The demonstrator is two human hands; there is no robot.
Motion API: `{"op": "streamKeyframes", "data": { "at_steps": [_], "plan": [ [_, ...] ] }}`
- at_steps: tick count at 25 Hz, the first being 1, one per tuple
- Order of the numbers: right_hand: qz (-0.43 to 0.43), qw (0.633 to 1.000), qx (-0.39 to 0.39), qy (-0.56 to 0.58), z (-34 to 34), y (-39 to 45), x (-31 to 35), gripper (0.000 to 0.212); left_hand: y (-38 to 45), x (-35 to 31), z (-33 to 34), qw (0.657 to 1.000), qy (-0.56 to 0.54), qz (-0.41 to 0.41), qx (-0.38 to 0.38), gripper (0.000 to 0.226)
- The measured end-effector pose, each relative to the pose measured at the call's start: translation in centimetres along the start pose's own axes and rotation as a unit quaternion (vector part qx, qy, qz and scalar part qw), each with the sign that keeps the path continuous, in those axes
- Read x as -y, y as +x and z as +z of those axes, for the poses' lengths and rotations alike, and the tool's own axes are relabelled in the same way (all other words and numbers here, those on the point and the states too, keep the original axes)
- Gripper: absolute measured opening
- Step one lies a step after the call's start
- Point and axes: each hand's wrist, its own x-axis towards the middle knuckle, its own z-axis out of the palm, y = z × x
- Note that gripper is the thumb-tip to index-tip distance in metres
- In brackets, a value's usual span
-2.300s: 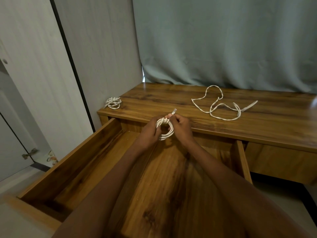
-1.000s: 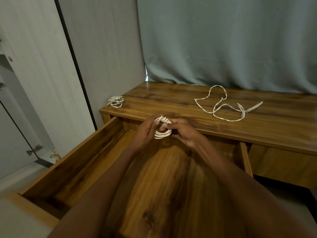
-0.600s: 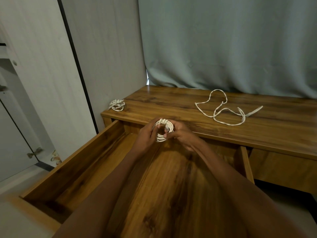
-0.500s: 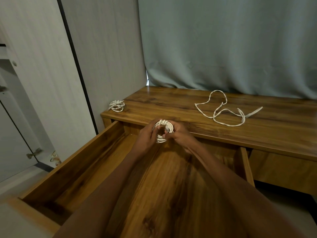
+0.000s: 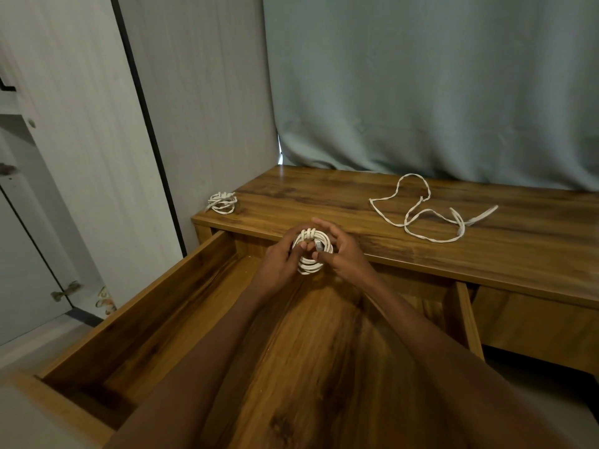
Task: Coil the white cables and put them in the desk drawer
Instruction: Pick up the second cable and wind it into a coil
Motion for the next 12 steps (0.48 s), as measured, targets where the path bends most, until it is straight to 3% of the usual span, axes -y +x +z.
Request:
{"op": "streamKeyframes", "data": {
  "at_steps": [5, 12],
  "plan": [
    [0.004, 1.000, 0.014, 0.015, -0.1, 0.1, -0.3, 0.075, 0.1, -0.4, 0.0, 0.999, 0.007, -0.029, 0.014, 0.025],
    [-0.020, 0.992, 0.042, -0.117, 0.0, -0.5, -0.4, 0.043, -0.2, 1.2, -0.4, 0.993, 0.107, 0.018, 0.040, 0.033]
  ]
}}
